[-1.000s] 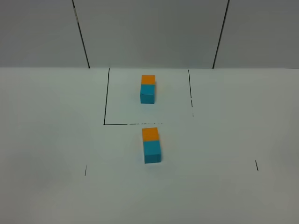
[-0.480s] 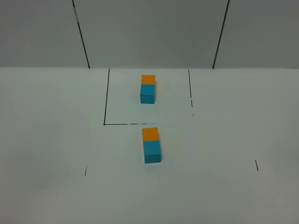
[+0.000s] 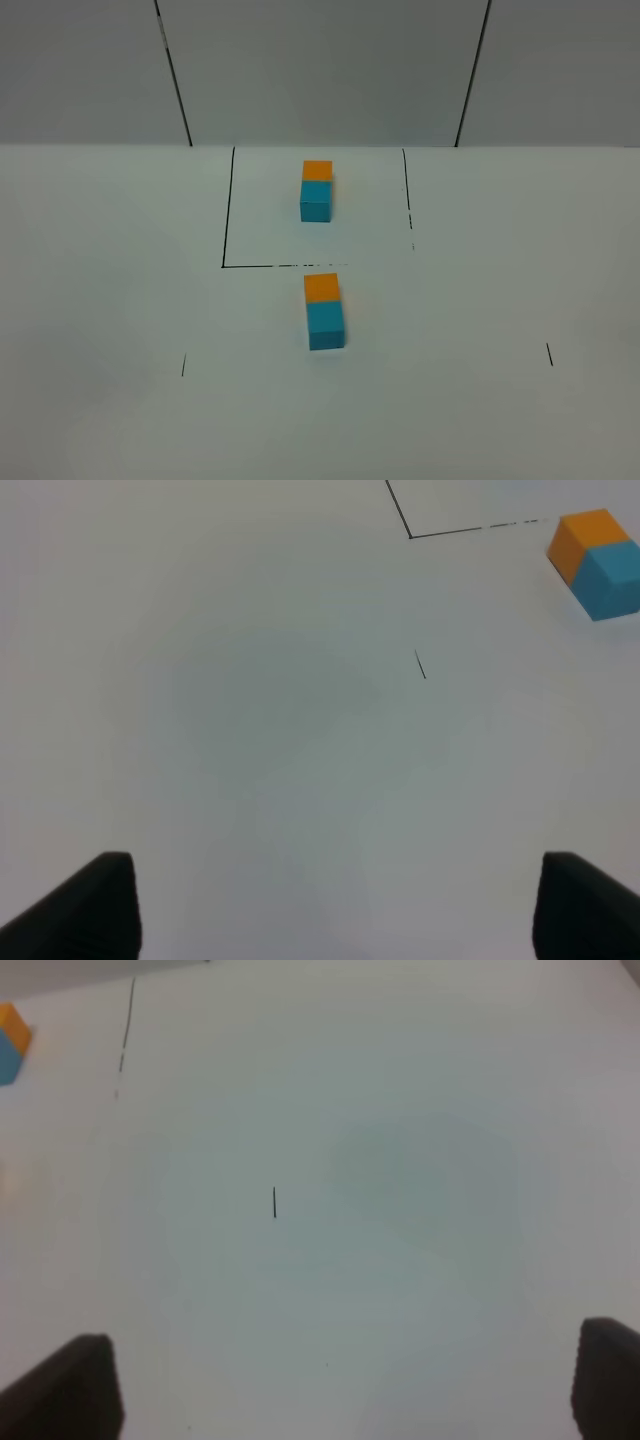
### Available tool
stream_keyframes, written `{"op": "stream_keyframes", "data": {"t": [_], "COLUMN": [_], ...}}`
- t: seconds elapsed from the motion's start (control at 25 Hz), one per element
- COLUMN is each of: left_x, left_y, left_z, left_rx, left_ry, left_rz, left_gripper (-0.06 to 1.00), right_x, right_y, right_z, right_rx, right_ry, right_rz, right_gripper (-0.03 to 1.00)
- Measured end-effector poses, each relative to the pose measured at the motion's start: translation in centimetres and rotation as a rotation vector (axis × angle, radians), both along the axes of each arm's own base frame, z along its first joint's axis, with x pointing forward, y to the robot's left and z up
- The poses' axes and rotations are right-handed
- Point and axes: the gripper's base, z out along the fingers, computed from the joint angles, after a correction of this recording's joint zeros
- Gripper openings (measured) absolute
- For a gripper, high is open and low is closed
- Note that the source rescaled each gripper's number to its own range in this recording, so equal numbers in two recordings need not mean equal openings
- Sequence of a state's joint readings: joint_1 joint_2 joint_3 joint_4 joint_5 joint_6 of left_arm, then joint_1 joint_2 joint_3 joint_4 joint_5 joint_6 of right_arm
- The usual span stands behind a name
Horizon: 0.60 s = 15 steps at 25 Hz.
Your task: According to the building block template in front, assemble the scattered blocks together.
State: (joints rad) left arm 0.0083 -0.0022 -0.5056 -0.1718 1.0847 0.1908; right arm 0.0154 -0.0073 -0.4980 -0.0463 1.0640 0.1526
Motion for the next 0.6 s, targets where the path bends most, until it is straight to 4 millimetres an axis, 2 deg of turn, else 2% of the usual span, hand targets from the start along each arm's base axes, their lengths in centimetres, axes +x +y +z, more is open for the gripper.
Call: {"op": "stream_keyframes", "data": {"t": [0.6], "left_x": [0.0], "left_y": [0.0], "left_z": [0.0], "left_rx": [0.0], "left_ry": [0.0], "left_rz": [0.0], "left_gripper": [0.68], "right_x": [0.0], "right_y": [0.0], "right_z": [0.0], "right_rx": [0.0], "right_ry": [0.0], "right_rz": [0.0], "right_gripper": [0.79]}}
